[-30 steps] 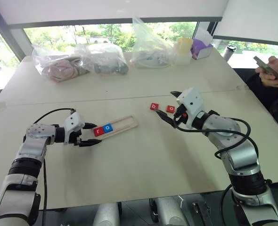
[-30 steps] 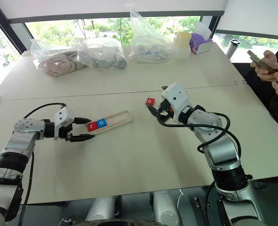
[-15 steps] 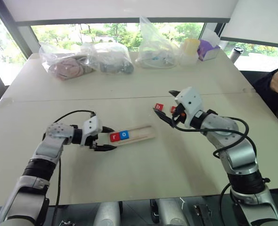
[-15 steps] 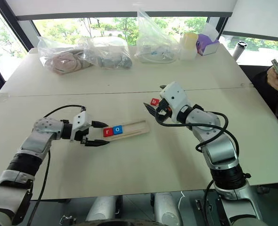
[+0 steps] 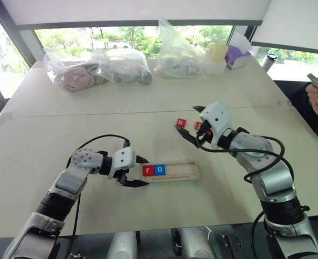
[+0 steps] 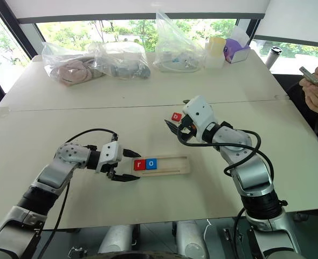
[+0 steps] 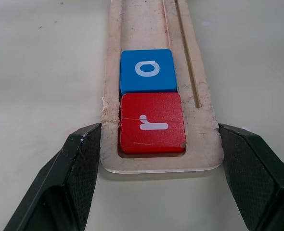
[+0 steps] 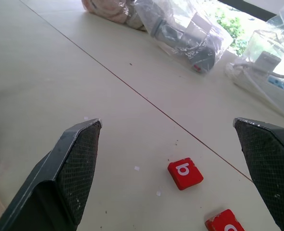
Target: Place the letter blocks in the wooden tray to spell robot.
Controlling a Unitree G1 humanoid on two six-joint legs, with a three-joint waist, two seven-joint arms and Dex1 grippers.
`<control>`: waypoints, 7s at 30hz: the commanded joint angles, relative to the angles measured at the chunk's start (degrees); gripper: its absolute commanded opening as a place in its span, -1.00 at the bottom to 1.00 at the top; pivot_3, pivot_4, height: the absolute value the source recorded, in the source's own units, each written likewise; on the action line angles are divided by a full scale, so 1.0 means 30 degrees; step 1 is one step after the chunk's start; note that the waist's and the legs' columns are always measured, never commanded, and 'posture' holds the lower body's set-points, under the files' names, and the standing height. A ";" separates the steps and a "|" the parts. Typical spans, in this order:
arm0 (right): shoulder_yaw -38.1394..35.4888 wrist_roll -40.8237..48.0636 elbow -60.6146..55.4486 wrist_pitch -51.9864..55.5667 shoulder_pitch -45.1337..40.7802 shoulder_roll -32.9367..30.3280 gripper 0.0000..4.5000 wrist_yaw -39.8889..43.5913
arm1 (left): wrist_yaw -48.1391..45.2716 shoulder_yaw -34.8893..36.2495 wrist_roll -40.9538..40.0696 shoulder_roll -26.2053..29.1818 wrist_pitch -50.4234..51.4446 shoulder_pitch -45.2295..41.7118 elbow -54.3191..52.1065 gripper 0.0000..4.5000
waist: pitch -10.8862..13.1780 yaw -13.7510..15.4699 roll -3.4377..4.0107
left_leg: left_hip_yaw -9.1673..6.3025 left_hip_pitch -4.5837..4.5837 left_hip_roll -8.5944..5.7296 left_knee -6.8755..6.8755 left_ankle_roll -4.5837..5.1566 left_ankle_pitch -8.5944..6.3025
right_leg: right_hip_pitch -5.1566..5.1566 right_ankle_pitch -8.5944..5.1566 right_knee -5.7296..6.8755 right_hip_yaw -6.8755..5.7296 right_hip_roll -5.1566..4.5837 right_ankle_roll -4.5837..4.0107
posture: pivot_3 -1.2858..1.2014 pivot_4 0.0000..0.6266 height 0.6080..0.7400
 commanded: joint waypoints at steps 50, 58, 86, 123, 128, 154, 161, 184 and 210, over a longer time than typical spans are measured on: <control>0.1948 -0.1118 0.2571 0.1470 -0.3153 0.1392 1.00 -0.0250 | 0.3037 0.7824 -0.5939 0.5333 0.4900 0.6859 -0.5407 0.99 | 0.0040 -0.1030 0.0011 | -0.0031 0.0067 0.0216 -0.0329 0.0002 -0.0002 | -0.0231 -0.0061 0.0040 0.0058 0.0292 -0.0279 | 0.03 -0.52 1.00; 0.2025 -0.1861 0.5940 0.6670 -0.7099 0.4764 1.00 -0.3596 | 0.6996 1.1093 -0.9561 0.3487 0.8311 0.6193 -0.9136 0.99 | 0.0047 -0.1006 -0.0004 | -0.0017 0.0031 0.0211 -0.0315 0.0001 -0.0001 | -0.0240 -0.0032 0.0035 0.0062 0.0285 -0.0308 | 0.03 -0.52 1.00; -0.6791 -0.2153 2.1220 0.8292 -1.4531 1.2879 1.00 -1.6816 | 0.9853 1.0376 -0.9707 0.2036 0.8918 0.6621 -1.1033 0.99 | 0.0042 -0.1091 -0.0009 | -0.0043 0.0028 0.0201 -0.0319 0.0000 -0.0001 | -0.0225 -0.0026 0.0034 0.0060 0.0291 -0.0317 | 0.03 -0.52 1.00; -0.3501 0.1159 0.8830 1.9582 -1.2091 0.2789 -0.48 -1.0801 | 0.8742 0.8427 -0.9290 0.2149 0.8442 0.6859 -1.1632 1.00 | 0.0051 -0.1055 0.0004 | -0.0070 -0.0010 0.0175 -0.0373 0.0045 -0.0026 | -0.0257 -0.0070 0.0013 0.0061 0.0293 -0.0249 | 0.03 -0.52 1.00; -0.3882 0.5201 0.3750 1.9694 -0.6850 -0.1020 -0.48 -1.0490 | 0.7173 0.8189 -0.9668 0.2933 0.8537 0.6488 -1.1400 1.00 | 0.0068 -0.0789 0.0029 | -0.0082 -0.0019 0.0159 -0.0374 0.0046 -0.0027 | -0.0250 -0.0130 -0.0011 0.0055 0.0278 -0.0224 | 0.03 -0.52 1.00; -0.6015 2.0070 0.1121 1.9694 -0.0179 -0.2716 0.35 -2.1261 | 0.7225 0.6908 -0.9329 0.2875 0.8683 0.6611 -1.2398 1.00 | 0.0139 -0.1033 0.0005 | -0.0034 0.0013 0.0075 -0.0315 0.0048 -0.0029 | -0.0220 -0.0134 -0.0022 0.0273 0.0290 -0.0185 | 0.03 -0.52 1.00; -0.2125 1.7521 -0.1829 1.7559 -0.1013 -0.8645 0.97 -1.3001 | 0.6933 0.6808 -0.9551 0.3172 0.8918 0.6324 -1.2312 1.00 | 0.0167 -0.1019 0.0030 | -0.0032 0.0014 0.0071 -0.0330 0.0048 -0.0030 | -0.0224 -0.0138 -0.0028 0.0283 0.0293 -0.0183 | 0.03 -0.52 1.00; 0.3070 0.0262 0.8091 -0.8175 0.0250 -1.3037 0.97 1.2495 | 0.6008 0.7818 -0.9720 0.4254 0.8753 0.6173 -1.1878 1.00 | 0.0299 -0.0940 -0.0012 | 0.0031 0.0029 0.0056 -0.0280 0.0038 -0.0033 | -0.0228 -0.0148 0.0009 0.0293 0.0267 -0.0159 | 0.03 -0.52 1.00; 0.2790 -0.1733 1.1663 -0.8613 -0.3161 -0.9588 -0.49 1.5768 | 0.6326 0.7860 -0.9470 0.4303 0.8696 0.6473 -1.2298 1.00 | 0.0274 -0.0660 -0.0049 | 0.0032 0.0083 0.0053 0.0051 0.0031 -0.0028 | -0.0028 -0.0106 0.0024 0.0339 0.0272 -0.0161 | 0.03 -0.52 1.00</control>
